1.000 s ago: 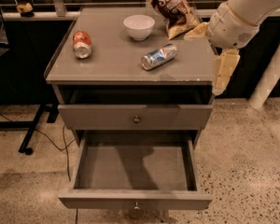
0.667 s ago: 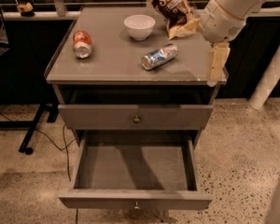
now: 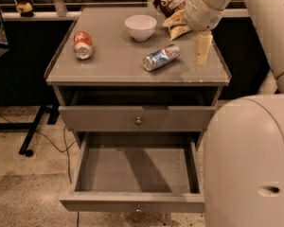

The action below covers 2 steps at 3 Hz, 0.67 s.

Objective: Place redbull can into middle drawer

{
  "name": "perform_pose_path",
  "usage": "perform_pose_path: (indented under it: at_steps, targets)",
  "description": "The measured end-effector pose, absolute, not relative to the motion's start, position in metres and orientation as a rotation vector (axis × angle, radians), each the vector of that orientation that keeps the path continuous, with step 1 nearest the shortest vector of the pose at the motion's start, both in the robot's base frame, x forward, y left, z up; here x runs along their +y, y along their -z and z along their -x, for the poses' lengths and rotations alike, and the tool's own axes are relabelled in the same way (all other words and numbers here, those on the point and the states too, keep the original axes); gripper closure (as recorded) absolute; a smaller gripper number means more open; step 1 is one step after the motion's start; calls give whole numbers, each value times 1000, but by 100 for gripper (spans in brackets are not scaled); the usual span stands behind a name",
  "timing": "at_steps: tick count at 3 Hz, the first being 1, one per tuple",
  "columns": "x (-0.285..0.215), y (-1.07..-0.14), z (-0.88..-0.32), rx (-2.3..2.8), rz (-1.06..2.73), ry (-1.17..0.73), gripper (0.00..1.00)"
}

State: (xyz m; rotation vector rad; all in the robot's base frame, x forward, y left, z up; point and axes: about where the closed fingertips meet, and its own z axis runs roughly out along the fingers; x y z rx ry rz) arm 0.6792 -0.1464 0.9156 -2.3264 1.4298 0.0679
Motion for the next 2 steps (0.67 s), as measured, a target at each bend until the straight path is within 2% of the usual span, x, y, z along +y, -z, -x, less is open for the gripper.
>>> perform_pose_path:
  at_steps: [1, 2]
  targets:
    - [-118, -897, -729, 1373, 2315, -21, 0]
    - [-114, -896, -734, 1361, 2316, -8, 0]
